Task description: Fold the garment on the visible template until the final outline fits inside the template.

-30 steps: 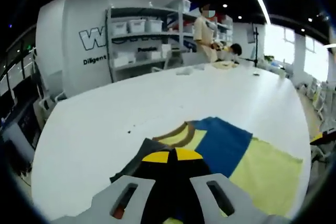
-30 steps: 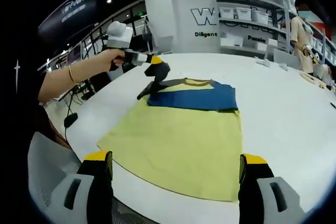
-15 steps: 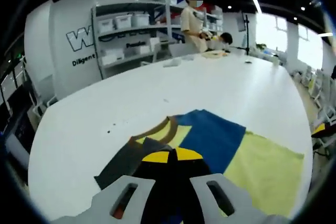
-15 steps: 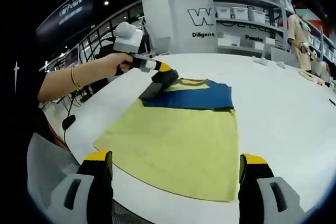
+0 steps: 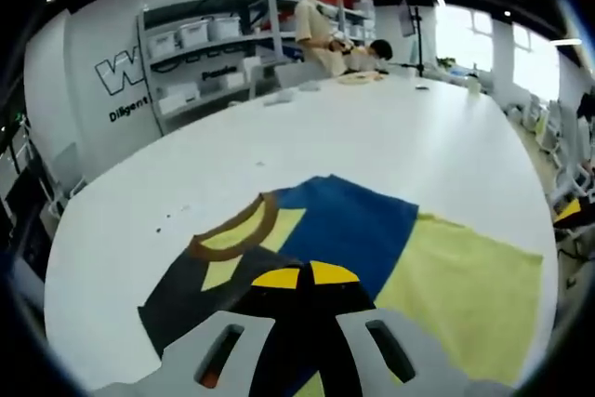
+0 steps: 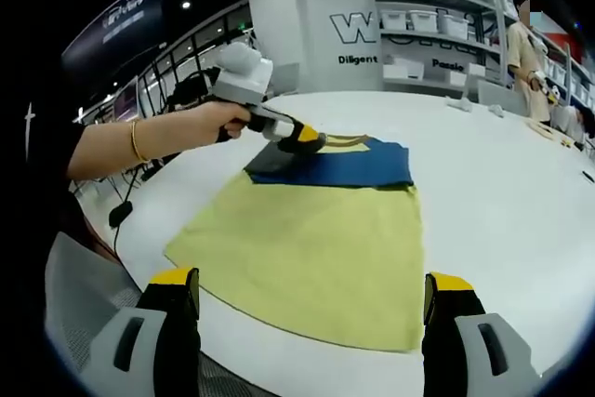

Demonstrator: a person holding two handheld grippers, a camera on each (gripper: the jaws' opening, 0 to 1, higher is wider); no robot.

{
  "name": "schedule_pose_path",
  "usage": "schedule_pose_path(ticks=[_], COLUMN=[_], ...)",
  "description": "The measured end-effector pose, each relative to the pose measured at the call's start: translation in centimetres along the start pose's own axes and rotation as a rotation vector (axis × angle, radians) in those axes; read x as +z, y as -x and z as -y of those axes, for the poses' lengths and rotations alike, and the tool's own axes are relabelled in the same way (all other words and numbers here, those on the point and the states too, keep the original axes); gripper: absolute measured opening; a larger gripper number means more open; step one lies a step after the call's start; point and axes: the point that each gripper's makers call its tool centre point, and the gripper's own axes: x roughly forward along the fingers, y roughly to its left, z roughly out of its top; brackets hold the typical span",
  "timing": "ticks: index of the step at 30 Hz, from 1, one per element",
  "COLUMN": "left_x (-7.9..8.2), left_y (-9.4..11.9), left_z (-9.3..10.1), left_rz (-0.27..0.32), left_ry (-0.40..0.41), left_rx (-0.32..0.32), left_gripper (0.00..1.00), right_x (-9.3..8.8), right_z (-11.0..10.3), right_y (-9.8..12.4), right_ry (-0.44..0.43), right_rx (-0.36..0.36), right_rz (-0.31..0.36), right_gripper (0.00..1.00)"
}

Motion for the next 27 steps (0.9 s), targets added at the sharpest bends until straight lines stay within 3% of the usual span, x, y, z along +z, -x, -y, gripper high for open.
schedule_pose_path(ticks=[11, 15, 19, 27], left_x=[-1.8, -2.4, -3.1, -2.9], left_y=[-2.0, -2.6, -3.2, -3.6], left_z=[1.6, 2.3, 2.8, 4.6], left_rz=[-0.047, -0.069, -0.091, -0.042], left_ry=[-0.025, -0.114, -0.088, -0.069], left_rx=[-0.015, -0.022, -0.043, -0.098], left_gripper=[0.00, 0.00, 0.02, 0.15], right_x=[-0.3, -0.6, -0.7, -0.3], right_z=[0.3, 0.3, 0.5, 1.6], right_y=[-0.2, -0.4, -0.4, -0.3], right_ry=[-0.003, -0.010, -0.008, -0.017], right_rx=[-0.005, -0.003, 0.000, -0.022], right_rz=[0.003, 0.000, -0.008, 0.001], right_gripper=[0.99, 0.99, 0.99, 0.99])
